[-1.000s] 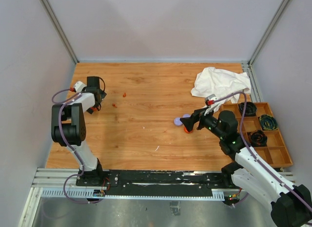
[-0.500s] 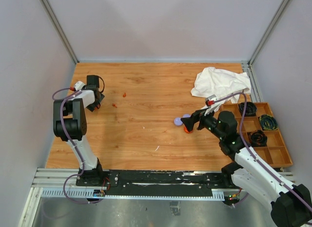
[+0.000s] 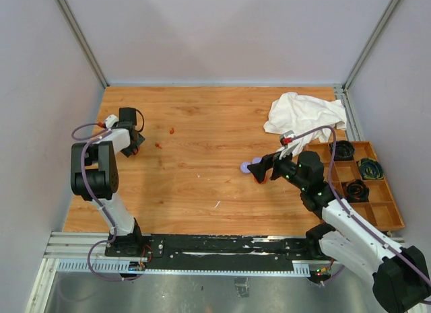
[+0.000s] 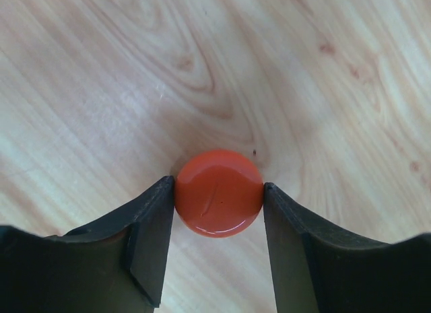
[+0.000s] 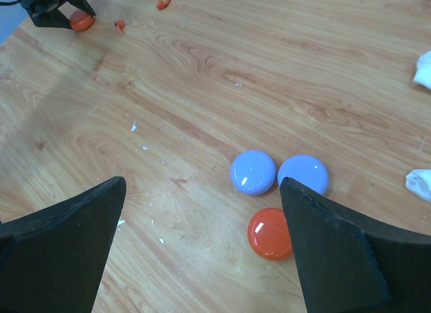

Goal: Insert the wireless bluetooth earbuds into the charging case
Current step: Pick up the charging case at the center of the board.

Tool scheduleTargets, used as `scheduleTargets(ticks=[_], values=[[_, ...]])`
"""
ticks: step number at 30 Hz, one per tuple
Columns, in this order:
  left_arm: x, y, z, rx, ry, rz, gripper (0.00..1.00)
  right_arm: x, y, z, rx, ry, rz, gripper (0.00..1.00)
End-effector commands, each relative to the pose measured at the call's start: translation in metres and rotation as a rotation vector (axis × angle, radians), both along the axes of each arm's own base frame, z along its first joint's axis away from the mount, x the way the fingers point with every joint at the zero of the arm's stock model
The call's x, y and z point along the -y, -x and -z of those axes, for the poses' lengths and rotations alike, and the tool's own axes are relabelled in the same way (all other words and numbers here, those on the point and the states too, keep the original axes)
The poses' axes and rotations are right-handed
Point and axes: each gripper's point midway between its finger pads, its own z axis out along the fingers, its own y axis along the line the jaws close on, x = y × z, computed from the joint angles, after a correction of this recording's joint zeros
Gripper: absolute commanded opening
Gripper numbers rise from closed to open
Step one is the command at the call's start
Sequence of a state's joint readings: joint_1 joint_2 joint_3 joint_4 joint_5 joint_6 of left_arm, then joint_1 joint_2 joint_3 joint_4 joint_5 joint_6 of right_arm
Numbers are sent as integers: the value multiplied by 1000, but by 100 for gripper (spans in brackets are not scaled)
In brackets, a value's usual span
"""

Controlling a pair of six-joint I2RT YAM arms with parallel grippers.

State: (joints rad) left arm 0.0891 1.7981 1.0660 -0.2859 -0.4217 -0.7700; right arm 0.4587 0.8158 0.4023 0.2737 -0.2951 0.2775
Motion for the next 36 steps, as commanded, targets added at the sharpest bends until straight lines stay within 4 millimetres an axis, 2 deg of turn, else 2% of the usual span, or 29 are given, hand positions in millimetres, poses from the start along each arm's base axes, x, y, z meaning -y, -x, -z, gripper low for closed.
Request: scheduleTargets(ticks=[1,5,9,17,24,31,36], values=[[17,7,-18,26,-13,93,53,-8,-5,-13,-50,-26,-25,99],[40,8,-35,72,-30,178,53,-7,-9,-6,-143,-8,4,98],[68,8,-53,134,-28,276,53,-10,-8,-6,-110,-4,-30,98],[149,9,-87,253,-58,568,53,-13,1,-16,-15,-2,-98,99],[220,23,-117,394,-91,828,53,-20,9,-25,-5,-26,-152,99],[270,43,-151,563,-201,1068,52,-34,9,-26,-62,-32,-228,99],[297,61,-165,693,-244,1222,49,-39,8,-29,-96,-25,-268,99]])
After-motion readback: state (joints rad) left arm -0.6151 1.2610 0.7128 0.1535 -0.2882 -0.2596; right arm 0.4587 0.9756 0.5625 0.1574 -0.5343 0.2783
